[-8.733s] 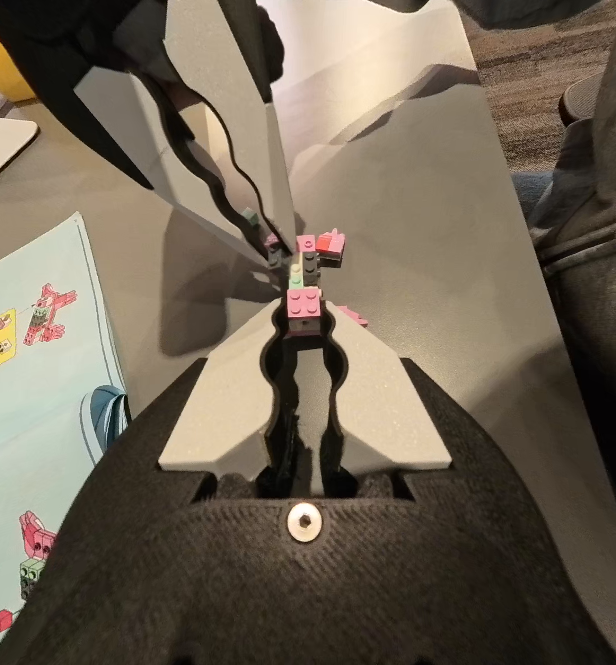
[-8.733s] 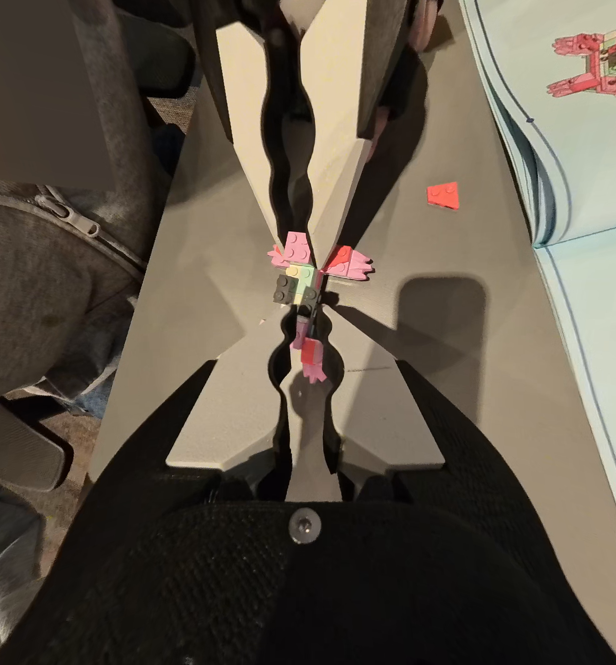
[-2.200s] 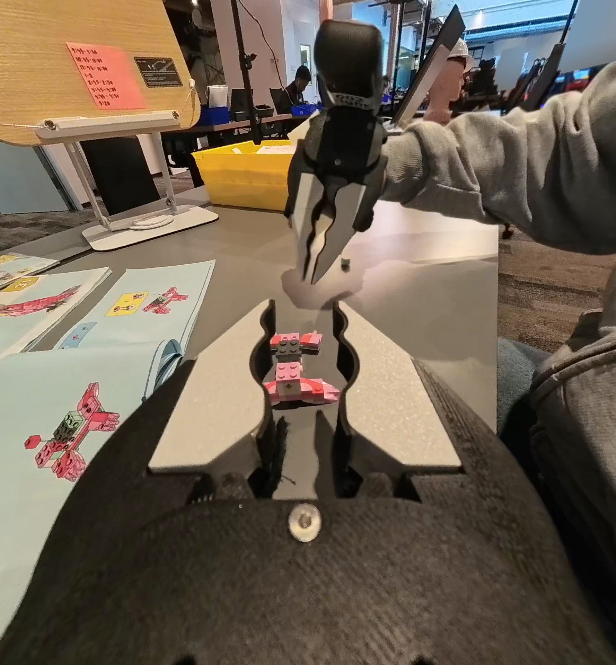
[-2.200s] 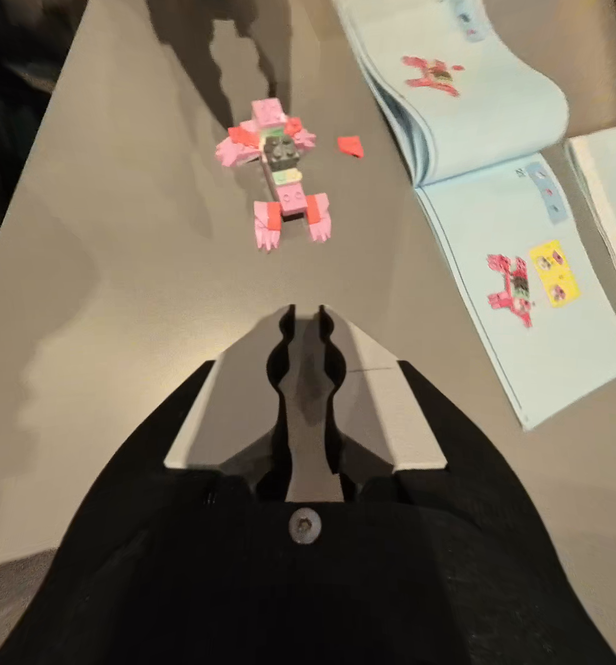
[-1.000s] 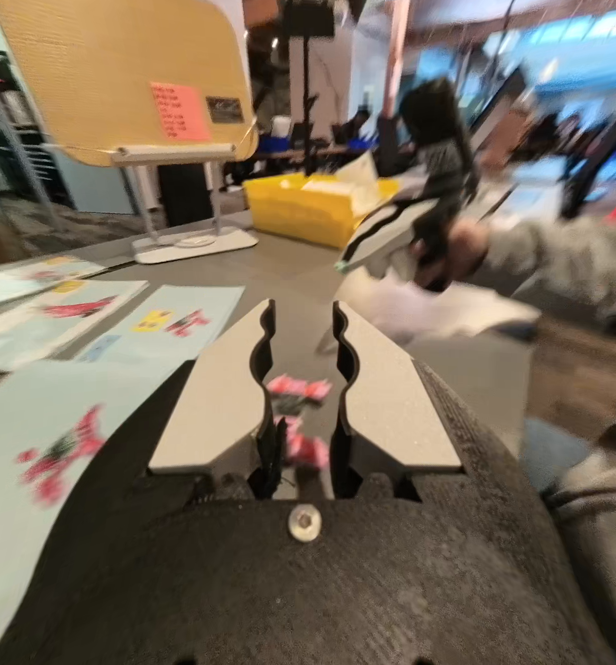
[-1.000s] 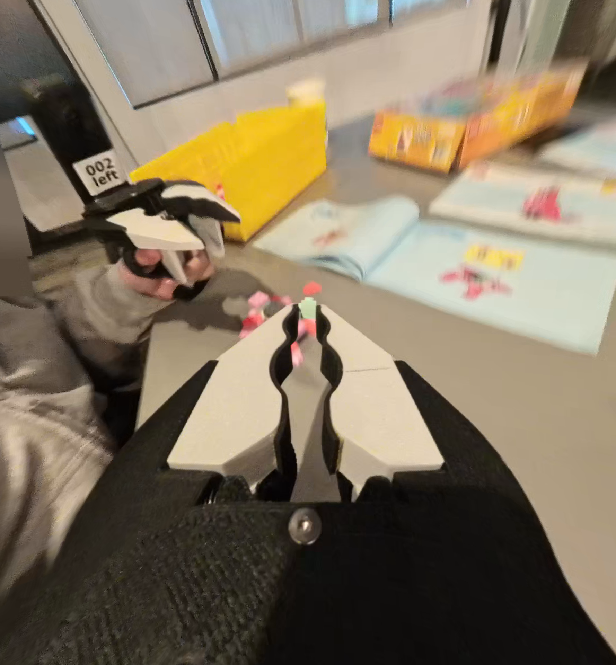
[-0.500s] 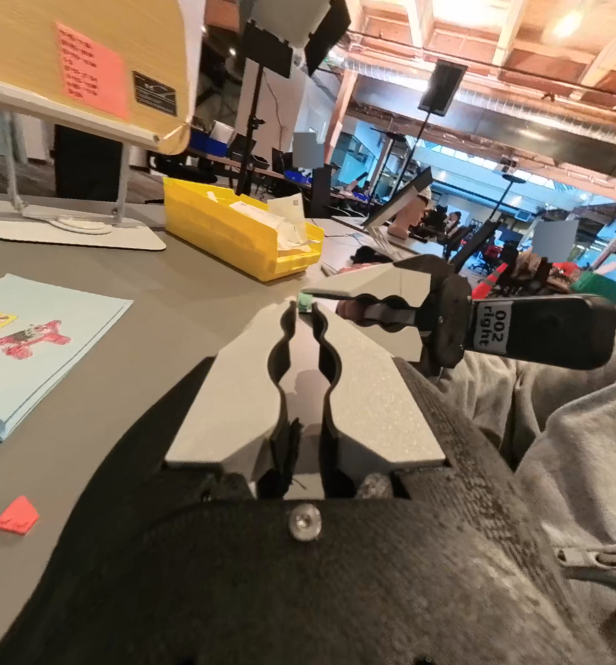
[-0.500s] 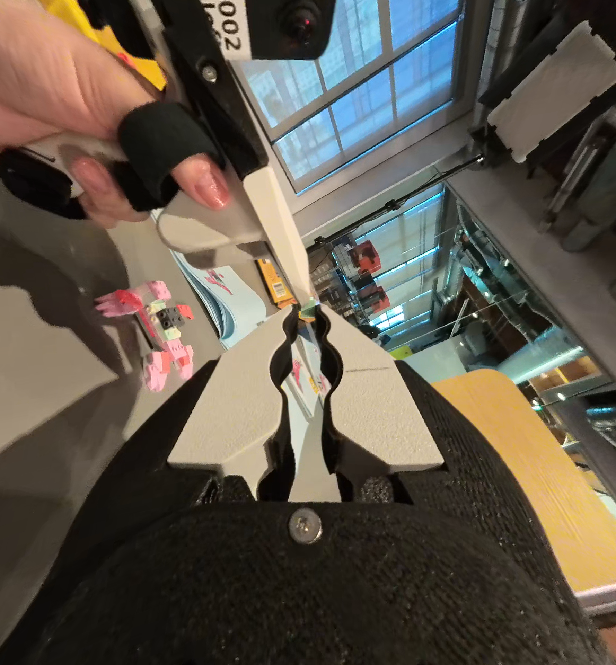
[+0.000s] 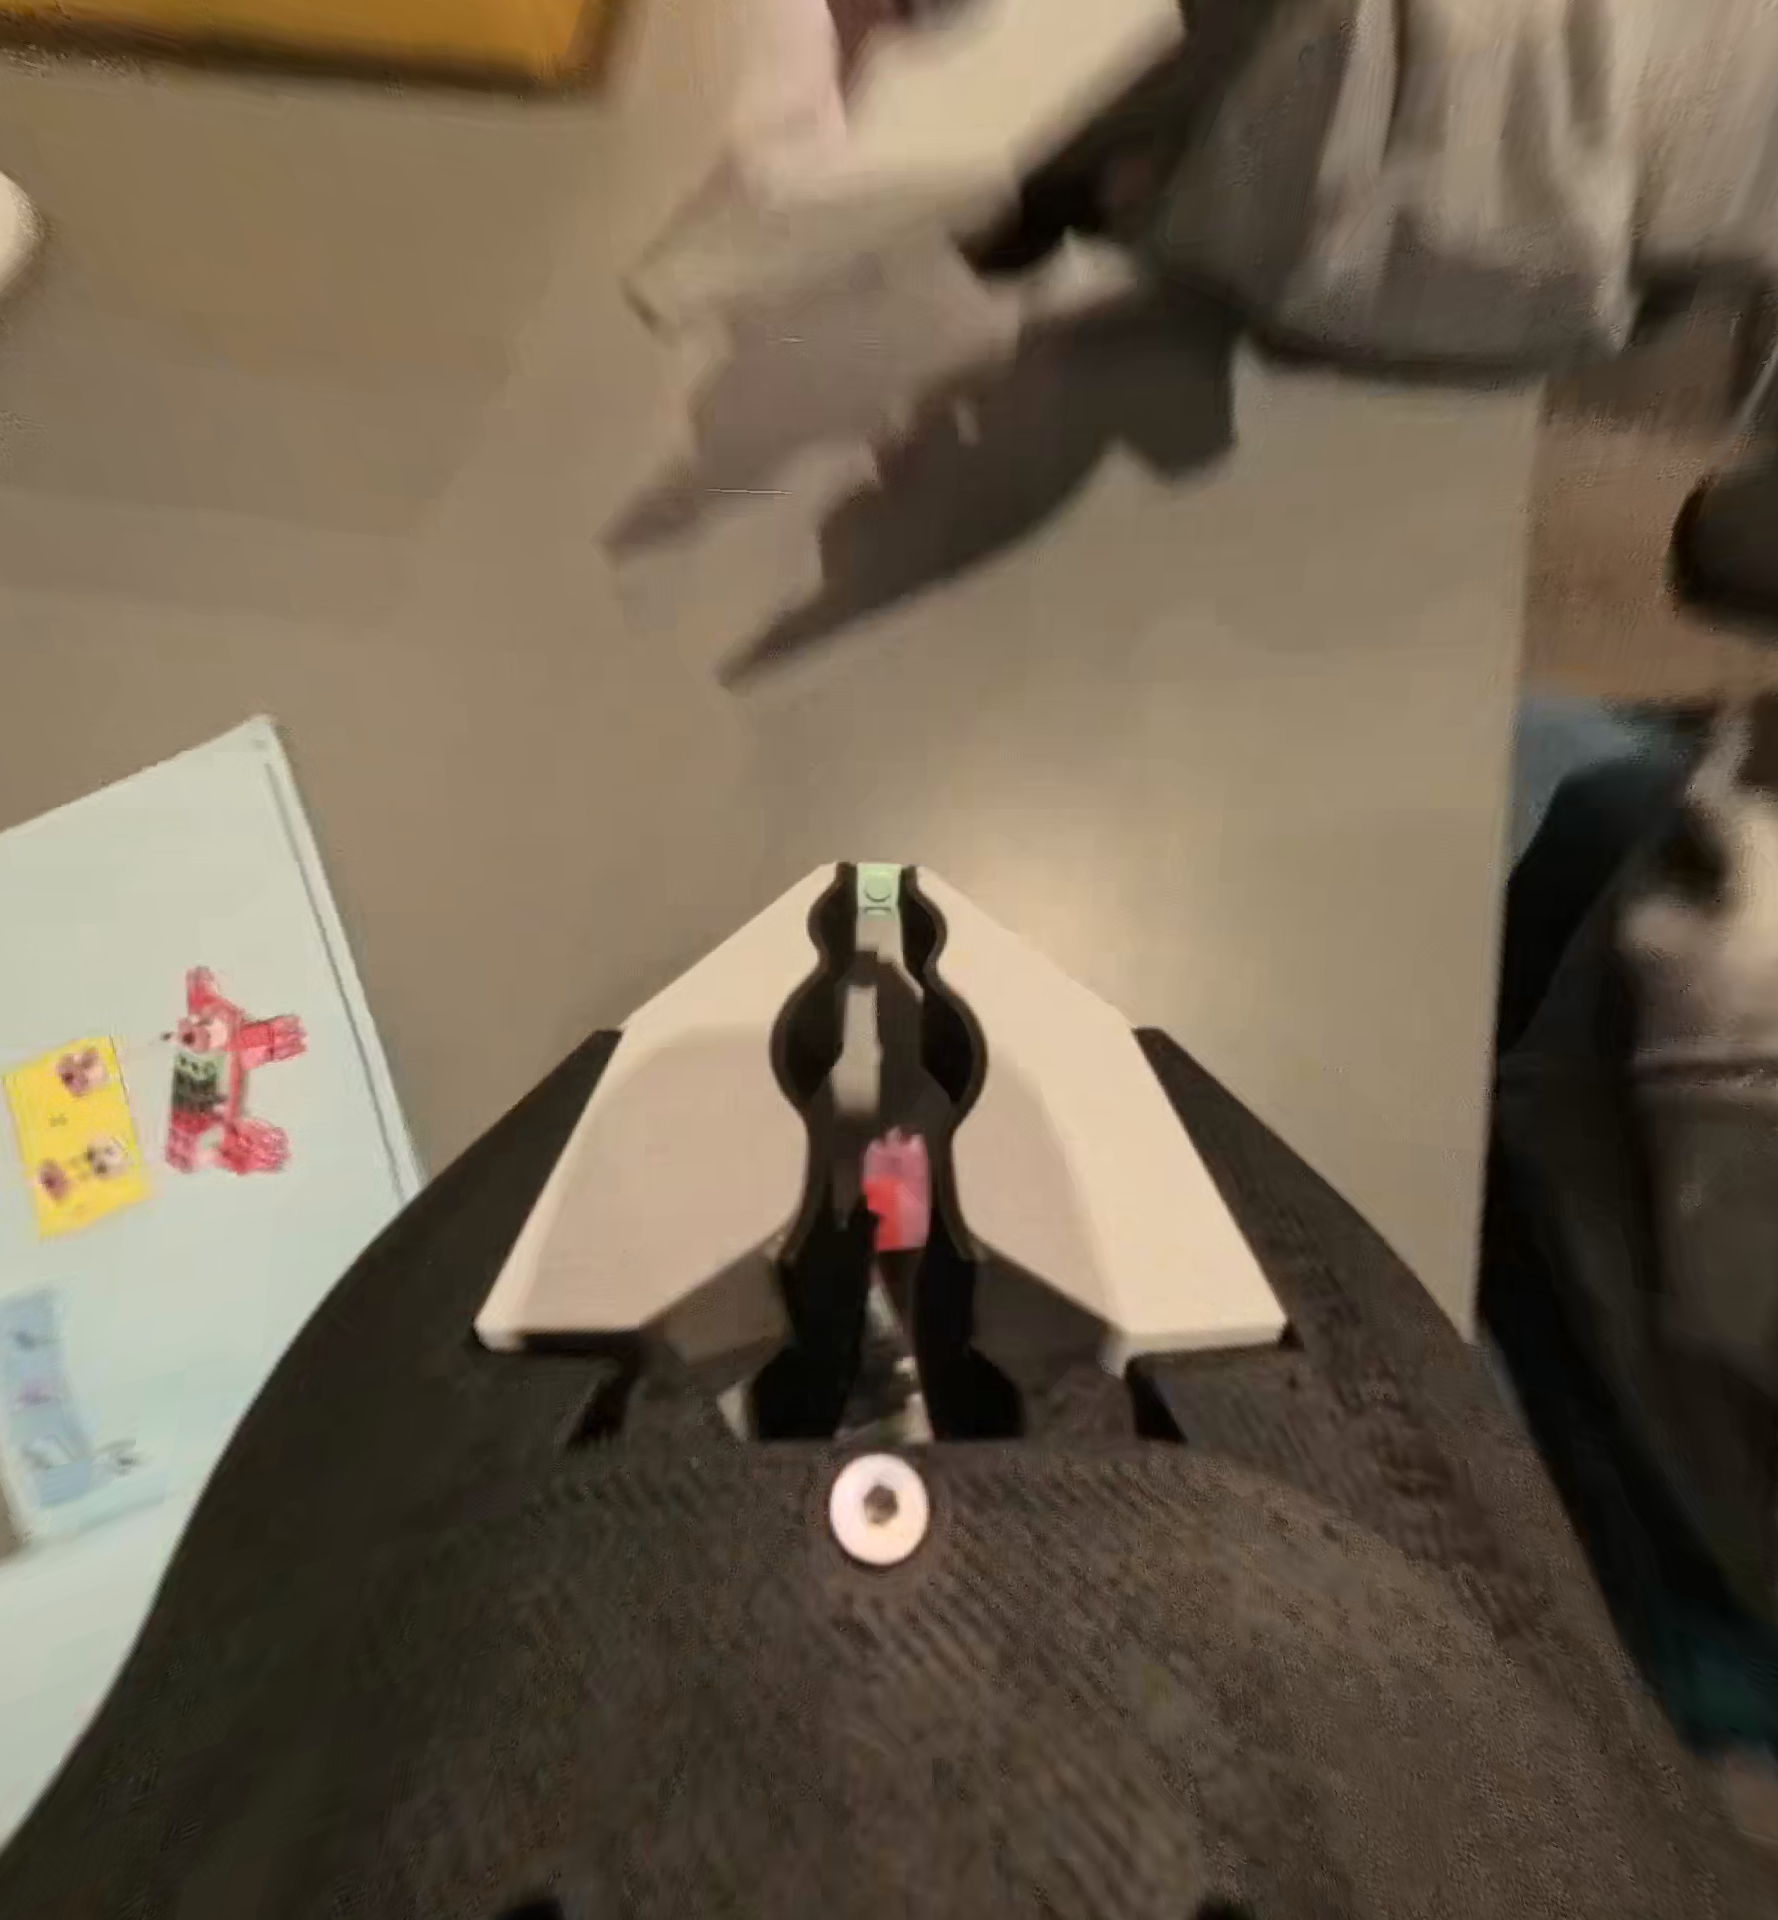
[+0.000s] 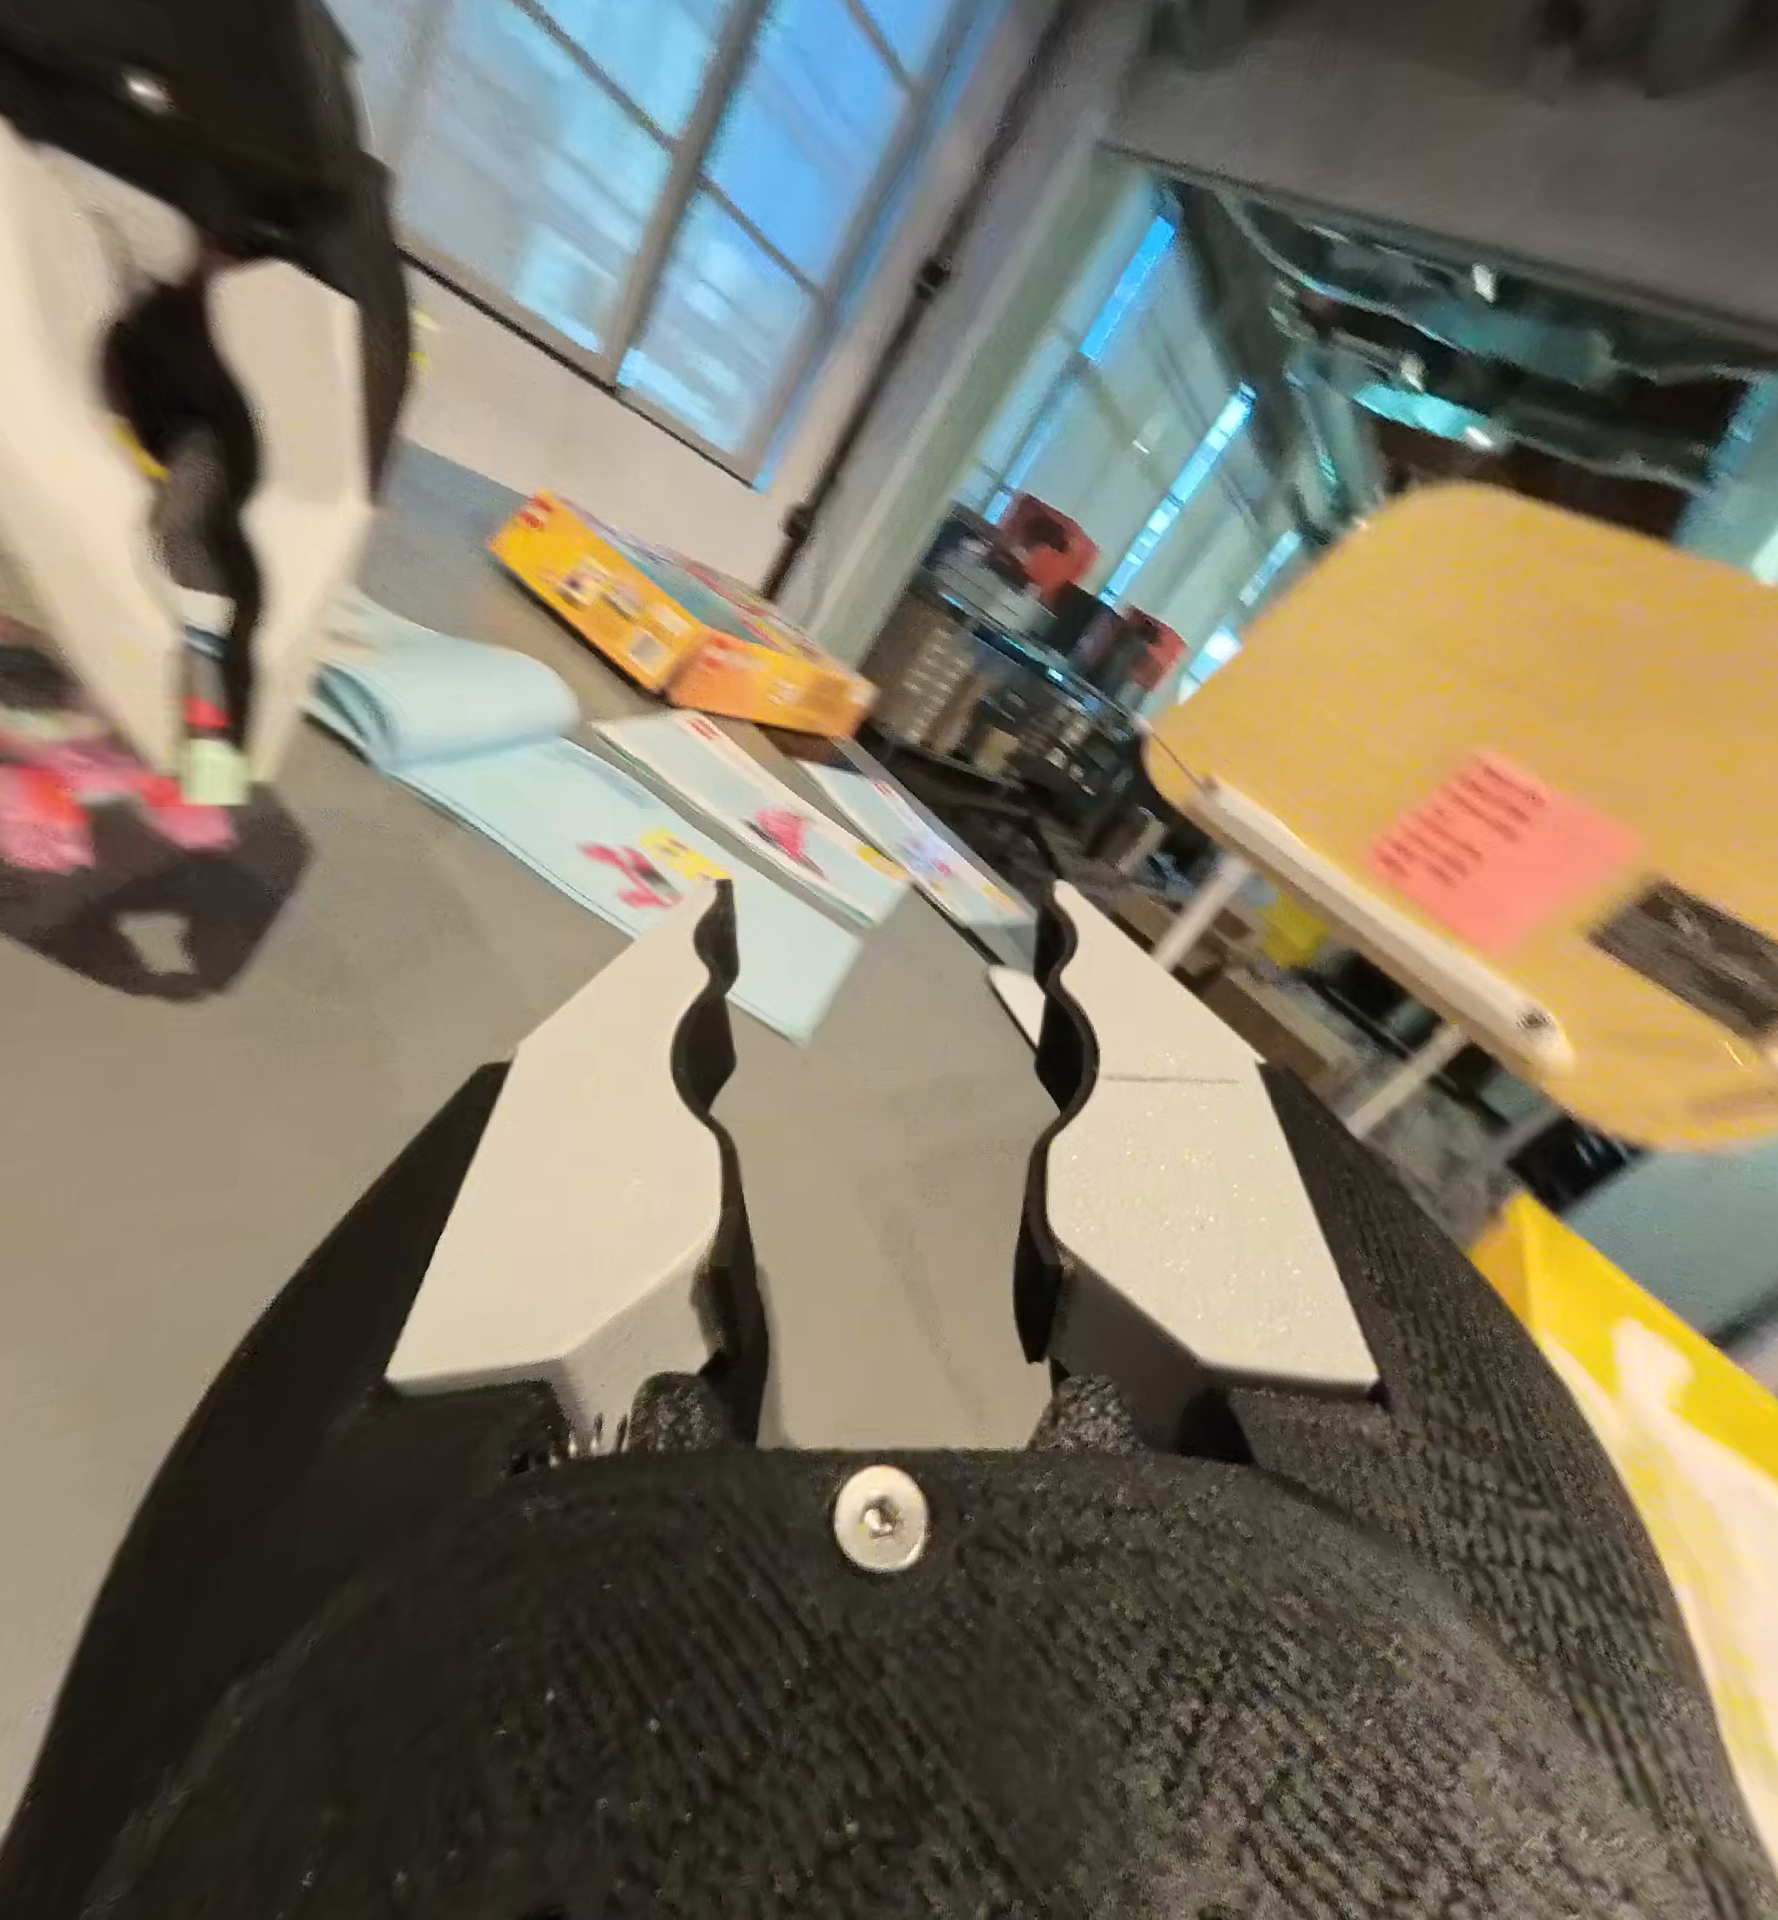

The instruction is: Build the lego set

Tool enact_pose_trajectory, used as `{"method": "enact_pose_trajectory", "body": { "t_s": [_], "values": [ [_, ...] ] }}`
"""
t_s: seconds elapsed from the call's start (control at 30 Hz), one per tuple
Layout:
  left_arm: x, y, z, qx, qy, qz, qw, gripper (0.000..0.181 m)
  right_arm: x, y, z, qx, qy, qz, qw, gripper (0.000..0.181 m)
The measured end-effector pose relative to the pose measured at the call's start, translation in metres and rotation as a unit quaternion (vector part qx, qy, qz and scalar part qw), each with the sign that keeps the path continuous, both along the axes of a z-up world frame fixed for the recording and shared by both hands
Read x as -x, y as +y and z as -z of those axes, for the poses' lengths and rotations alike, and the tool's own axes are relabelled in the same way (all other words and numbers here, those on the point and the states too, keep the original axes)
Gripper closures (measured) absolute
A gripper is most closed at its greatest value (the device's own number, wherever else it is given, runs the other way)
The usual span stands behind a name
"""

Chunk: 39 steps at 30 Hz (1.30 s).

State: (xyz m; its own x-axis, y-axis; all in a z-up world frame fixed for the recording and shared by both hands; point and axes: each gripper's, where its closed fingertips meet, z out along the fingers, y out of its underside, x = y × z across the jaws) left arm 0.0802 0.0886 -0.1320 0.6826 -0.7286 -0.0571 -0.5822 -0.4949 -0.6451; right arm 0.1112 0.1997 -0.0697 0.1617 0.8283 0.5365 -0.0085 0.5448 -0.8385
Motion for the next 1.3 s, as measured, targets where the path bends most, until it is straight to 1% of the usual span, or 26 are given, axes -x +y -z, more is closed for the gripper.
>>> {"method": "enact_pose_trajectory", "body": {
  "t_s": [0.07,0.1,0.2,0.27,0.37,0.47,0.5,0.57,0.7,0.77,0.83,0.9,0.97,1.0,1.03,1.07,1.17,1.2,1.23,1.3],
  "values": [
    [0.003,0.009,0.022,0.060,0.082,0.033,0.994,0.174,-0.013,0.029,0.009,0.024,0.008,0.034,0.999,0.127],
    [0.001,0.012,0.031,0.089,0.102,0.047,0.990,0.174,-0.019,0.036,0.009,0.040,0.015,0.040,0.998,0.128],
    [-0.004,0.020,0.053,0.142,0.124,0.066,0.980,0.174,-0.034,0.043,-0.003,0.084,0.063,0.044,0.994,0.129],
    [-0.005,0.026,0.066,0.149,0.135,0.073,0.977,0.174,-0.040,0.047,-0.008,0.102,0.079,0.046,0.991,0.129],
    [-0.014,0.031,0.067,0.151,0.103,0.075,0.980,0.174,-0.043,0.054,-0.008,0.134,0.088,0.045,0.986,0.130],
    [-0.013,0.032,0.067,0.151,0.101,0.075,0.980,0.174,-0.043,0.061,-0.005,0.169,0.091,0.039,0.981,0.130],
    [-0.013,0.031,0.068,0.155,0.103,0.075,0.980,0.172,-0.043,0.063,-0.005,0.178,0.091,0.038,0.979,0.130],
    [-0.014,0.030,0.068,0.158,0.096,0.072,0.980,0.152,-0.043,0.064,-0.004,0.190,0.090,0.033,0.977,0.130],
    [-0.012,0.031,0.067,0.135,0.085,0.063,0.985,0.123,-0.042,0.060,-0.001,0.193,0.078,0.017,0.978,0.130],
    [-0.010,0.028,0.060,0.111,0.062,0.064,0.990,0.118,-0.037,0.049,0.002,0.181,0.059,-0.005,0.982,0.130],
    [-0.007,0.020,0.043,0.081,0.014,0.046,0.996,0.107,-0.029,0.023,0.007,0.164,0.022,-0.065,0.984,0.133],
    [0.002,0.005,0.021,0.036,-0.038,0.010,0.999,0.095,-0.020,-0.014,0.018,0.154,-0.032,-0.149,0.976,0.137],
    [0.024,-0.014,0.003,-0.021,-0.063,-0.049,0.997,0.082,-0.012,-0.048,0.035,0.158,-0.097,-0.219,0.958,0.138],
    [0.038,-0.025,-0.002,-0.051,-0.067,-0.084,0.993,0.076,-0.008,-0.061,0.046,0.159,-0.131,-0.239,0.949,0.138],
    [0.053,-0.036,-0.005,-0.079,-0.069,-0.120,0.987,0.075,-0.004,-0.070,0.056,0.155,-0.166,-0.250,0.941,0.140],
    [0.068,-0.049,-0.006,-0.098,-0.071,-0.152,0.981,0.076,-0.001,-0.077,0.065,0.147,-0.196,-0.255,0.936,0.140],
    [0.104,-0.080,0.009,-0.111,-0.076,-0.241,0.961,0.092,0.007,-0.087,0.081,0.142,-0.250,-0.258,0.922,0.140],
    [0.112,-0.087,0.018,-0.106,-0.081,-0.255,0.958,0.103,0.010,-0.086,0.085,0.149,-0.268,-0.254,0.917,0.139],
    [0.116,-0.091,0.026,-0.100,-0.091,-0.259,0.956,0.109,0.012,-0.084,0.090,0.159,-0.283,-0.246,0.913,0.137],
    [0.114,-0.095,0.041,-0.074,-0.126,-0.254,0.956,0.110,0.016,-0.080,0.096,0.181,-0.303,-0.234,0.906,0.134]
  ]
}}
